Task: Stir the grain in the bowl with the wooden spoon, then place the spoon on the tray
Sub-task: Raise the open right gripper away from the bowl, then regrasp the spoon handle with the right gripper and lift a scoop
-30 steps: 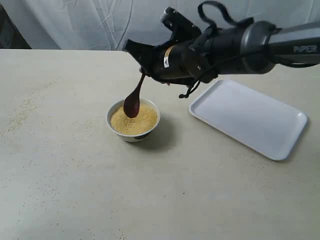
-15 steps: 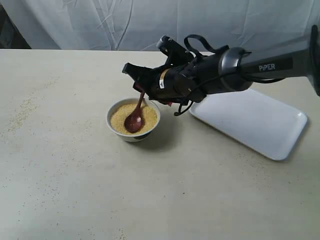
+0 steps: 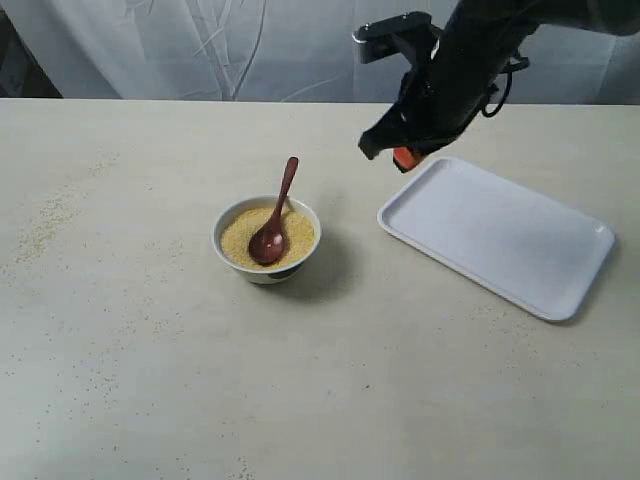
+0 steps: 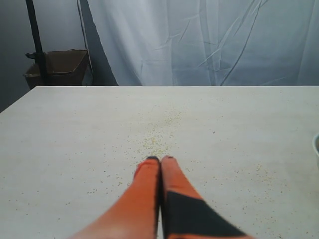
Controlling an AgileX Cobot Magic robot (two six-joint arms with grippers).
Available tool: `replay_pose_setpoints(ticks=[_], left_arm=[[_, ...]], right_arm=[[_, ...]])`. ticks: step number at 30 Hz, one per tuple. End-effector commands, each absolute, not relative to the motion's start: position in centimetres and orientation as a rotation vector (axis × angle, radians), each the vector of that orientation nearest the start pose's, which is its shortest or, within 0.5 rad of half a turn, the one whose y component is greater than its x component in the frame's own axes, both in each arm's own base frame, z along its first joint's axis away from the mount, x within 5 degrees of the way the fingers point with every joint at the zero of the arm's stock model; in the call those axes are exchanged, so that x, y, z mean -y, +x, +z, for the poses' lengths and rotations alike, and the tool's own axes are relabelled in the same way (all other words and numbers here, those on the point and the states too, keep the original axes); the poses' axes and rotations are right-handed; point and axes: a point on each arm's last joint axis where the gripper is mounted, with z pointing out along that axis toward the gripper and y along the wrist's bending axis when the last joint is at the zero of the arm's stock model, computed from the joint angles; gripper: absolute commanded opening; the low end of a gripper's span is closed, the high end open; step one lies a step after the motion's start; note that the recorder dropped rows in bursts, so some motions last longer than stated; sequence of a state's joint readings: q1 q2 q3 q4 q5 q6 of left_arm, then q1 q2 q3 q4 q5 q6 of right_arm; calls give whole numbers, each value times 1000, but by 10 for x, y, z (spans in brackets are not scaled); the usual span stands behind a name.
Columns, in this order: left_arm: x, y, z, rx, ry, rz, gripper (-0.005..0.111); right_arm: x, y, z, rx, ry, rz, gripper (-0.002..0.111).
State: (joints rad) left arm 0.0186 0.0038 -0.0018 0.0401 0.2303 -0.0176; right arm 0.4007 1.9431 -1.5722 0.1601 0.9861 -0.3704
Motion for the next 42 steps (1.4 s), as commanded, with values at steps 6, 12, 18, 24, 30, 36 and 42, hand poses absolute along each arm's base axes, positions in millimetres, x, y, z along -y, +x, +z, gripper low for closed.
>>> replay_pose_setpoints(ticks=[6,12,18,24,30,36,42], left_arm=[[-2,56,193,-1708,-10,38,0],[-2,56,193,-1708,-10,38,0],[-2,56,193,-1708,-10,38,0],[-2,56,193,-1708,-10,38,0],[-2,56,193,-1710,-10,39,0],[-2,56,193,-1710,-10,39,0],[-2,56,193,-1710,-10,39,0]], right_arm=[[-151,372,294,-2222,-460,483,0],[-134,335,279,-1867,127,363,0],[-154,320,228,-1782,356,611,0],[-160,350,184,-2082,277,1005,0],[-147,392,156,-2243,108,1374,16],[-156,425,136,-2312,0,1404,52],[-172,442,117,-2286,-81,1573,51]])
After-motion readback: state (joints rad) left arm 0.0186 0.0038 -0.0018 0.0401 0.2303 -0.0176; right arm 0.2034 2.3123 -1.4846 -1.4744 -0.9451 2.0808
